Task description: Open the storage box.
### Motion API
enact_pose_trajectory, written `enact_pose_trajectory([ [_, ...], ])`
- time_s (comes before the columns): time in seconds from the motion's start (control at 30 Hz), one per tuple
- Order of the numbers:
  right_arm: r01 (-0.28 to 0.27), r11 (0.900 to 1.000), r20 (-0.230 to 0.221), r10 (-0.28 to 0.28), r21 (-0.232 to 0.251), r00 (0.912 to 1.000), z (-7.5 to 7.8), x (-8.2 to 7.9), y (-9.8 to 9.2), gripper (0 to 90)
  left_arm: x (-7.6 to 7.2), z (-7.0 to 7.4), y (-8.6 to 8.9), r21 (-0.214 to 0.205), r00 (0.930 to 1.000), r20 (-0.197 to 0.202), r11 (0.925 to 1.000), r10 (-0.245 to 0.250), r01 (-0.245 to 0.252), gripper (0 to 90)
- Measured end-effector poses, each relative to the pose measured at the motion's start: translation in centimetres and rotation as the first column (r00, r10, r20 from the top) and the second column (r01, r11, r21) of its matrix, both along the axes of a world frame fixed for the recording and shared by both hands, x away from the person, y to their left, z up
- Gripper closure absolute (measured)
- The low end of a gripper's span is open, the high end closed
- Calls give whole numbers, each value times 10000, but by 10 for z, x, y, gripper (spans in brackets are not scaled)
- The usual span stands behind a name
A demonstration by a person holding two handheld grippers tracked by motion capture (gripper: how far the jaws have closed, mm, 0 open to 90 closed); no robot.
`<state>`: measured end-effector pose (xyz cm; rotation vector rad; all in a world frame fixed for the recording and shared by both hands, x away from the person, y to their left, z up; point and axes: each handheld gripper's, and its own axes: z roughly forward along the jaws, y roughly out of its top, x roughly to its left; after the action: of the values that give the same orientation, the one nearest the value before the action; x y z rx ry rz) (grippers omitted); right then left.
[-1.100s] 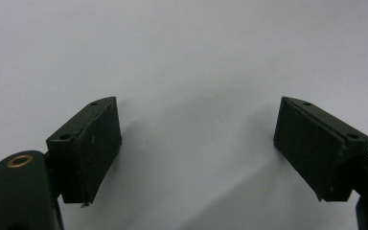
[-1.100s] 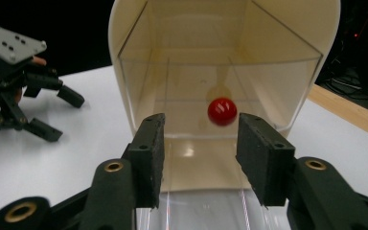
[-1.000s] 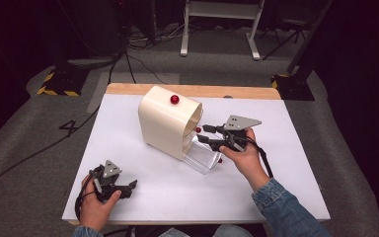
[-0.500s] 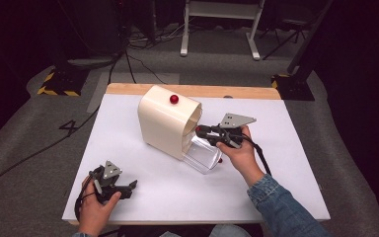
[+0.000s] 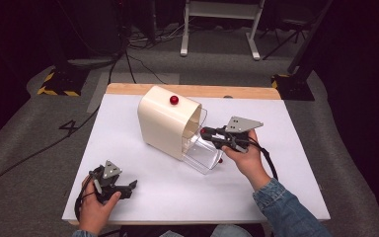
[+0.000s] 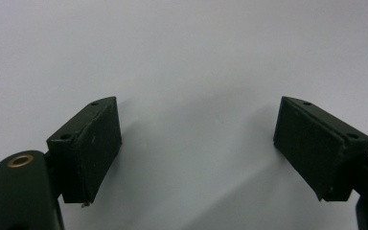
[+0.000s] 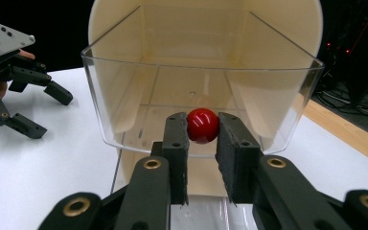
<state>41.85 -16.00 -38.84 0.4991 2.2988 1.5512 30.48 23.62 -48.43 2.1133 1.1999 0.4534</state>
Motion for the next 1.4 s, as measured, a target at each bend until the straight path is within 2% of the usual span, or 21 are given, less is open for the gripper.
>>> enact_pose_trajectory([
  [0.63, 276, 9994, -171, -272, 224, 9995, -3, -28, -47, 745, 1, 0, 0, 21, 10000, -40, 10000, -2, 2, 168],
  [1.13, 389, 9992, -465, -386, 55, 9982, -14, -31, -55, 736, 1, 0, 0, 17, 10000, -41, 10000, 0, 0, 168],
  [1.27, 624, 9980, -548, -625, -51, 9965, -18, -30, -56, 635, 1, 0, 0, 12, 10000, -39, 10000, 9, -8, 168],
  [1.37, 837, 9964, -685, -844, -119, 9941, -22, -29, -58, 511, 1, 0, 0, 15, 10000, -38, 10000, 6, -6, 168],
  [1.4, 837, 9964, -685, -844, -119, 9941, -22, -29, -58, 511, 1, 0, 0, 13, 10000, -39, 10000, 9, -9, 168],
])
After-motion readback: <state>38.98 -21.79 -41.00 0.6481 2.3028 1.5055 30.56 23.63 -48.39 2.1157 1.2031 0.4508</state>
